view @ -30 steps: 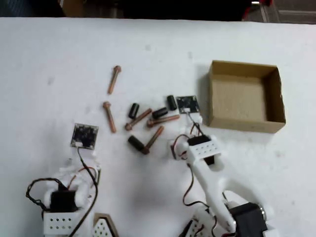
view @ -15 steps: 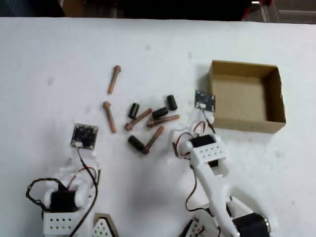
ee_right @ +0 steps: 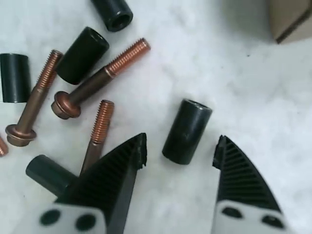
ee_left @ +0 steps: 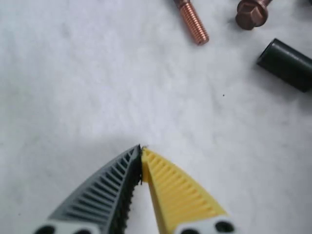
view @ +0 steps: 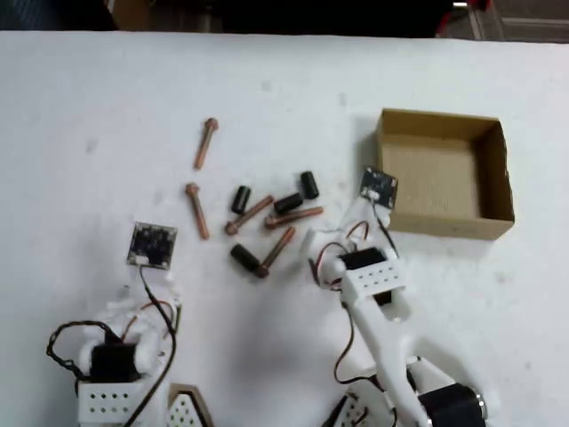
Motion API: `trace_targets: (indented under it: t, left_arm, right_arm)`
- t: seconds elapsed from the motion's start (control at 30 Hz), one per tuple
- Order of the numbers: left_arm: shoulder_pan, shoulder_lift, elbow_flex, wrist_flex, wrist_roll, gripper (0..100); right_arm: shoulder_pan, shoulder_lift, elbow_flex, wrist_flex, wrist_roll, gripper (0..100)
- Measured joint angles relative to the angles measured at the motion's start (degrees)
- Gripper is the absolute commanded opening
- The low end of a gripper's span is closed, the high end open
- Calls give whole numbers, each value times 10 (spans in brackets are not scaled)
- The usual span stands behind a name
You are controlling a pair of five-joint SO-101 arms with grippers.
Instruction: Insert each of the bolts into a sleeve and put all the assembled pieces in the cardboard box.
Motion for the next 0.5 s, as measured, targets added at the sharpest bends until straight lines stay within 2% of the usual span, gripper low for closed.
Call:
trace_targets:
  t: [0.07,0.23,0.5]
  left_arm:
    - [0,0,0,0,0,20]
    - [0,0,0,0,0,20]
    - [0,0,0,0,0,20]
  right_arm:
    - [5,0,0,-2,0,199]
    - [28,0,0,-16,-11,57]
    - [40,0,0,-24,-15,55]
